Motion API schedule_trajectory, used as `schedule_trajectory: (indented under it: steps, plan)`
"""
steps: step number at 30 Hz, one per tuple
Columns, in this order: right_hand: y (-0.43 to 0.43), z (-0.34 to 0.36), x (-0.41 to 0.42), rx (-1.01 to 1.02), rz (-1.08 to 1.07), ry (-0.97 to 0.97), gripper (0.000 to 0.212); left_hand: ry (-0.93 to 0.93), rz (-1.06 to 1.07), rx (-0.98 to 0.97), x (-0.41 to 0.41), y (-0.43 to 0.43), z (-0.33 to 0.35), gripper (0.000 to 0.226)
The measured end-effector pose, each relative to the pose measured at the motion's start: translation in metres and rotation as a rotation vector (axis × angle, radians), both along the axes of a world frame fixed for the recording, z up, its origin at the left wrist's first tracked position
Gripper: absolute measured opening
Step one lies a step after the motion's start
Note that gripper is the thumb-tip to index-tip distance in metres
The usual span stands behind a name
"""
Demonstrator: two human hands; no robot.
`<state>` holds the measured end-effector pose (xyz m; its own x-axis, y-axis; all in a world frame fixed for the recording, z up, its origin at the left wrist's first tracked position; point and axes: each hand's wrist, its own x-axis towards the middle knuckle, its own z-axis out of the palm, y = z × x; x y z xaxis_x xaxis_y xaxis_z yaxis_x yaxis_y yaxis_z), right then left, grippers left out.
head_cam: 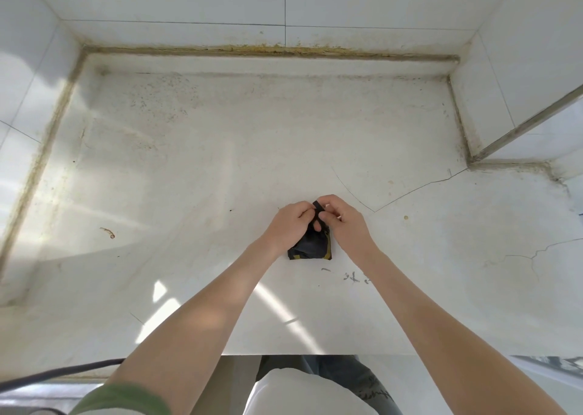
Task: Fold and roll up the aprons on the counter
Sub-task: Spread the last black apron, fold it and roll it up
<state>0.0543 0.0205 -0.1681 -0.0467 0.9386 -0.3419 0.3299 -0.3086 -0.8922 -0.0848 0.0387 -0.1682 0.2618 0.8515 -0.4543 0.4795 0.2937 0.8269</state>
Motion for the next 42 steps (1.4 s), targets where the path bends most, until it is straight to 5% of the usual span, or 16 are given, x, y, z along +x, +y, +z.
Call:
schedule_trajectory:
  steps: [3, 8, 29, 34, 39, 42]
  plan:
    - [-0.002, 0.000, 0.000, 0.052, 0.050, -0.103, 0.031, 0.042, -0.066, -0.012, 0.002, -0.002, 0.000, 0.018]
    - [-0.006, 0.006, -0.001, 0.052, 0.061, -0.075, 0.027, 0.105, 0.011, 0.095, 0.005, -0.004, -0.005, 0.035]
    - [-0.003, -0.008, 0.009, -0.074, -0.015, 0.184, 0.016, -0.426, 0.147, -0.233, -0.014, -0.004, -0.003, 0.033]
    - [-0.001, -0.014, 0.012, -0.122, -0.044, 0.218, 0.020, -0.120, -0.117, -0.121, -0.017, 0.005, 0.008, 0.020]
    - [-0.005, -0.016, 0.017, -0.141, -0.054, 0.302, 0.027, 0.094, -0.161, 0.182, -0.011, 0.002, -0.002, 0.009]
    - [-0.005, -0.014, 0.015, -0.136, -0.055, 0.309, 0.027, 0.402, -0.323, 0.501, -0.007, 0.002, -0.009, 0.008]
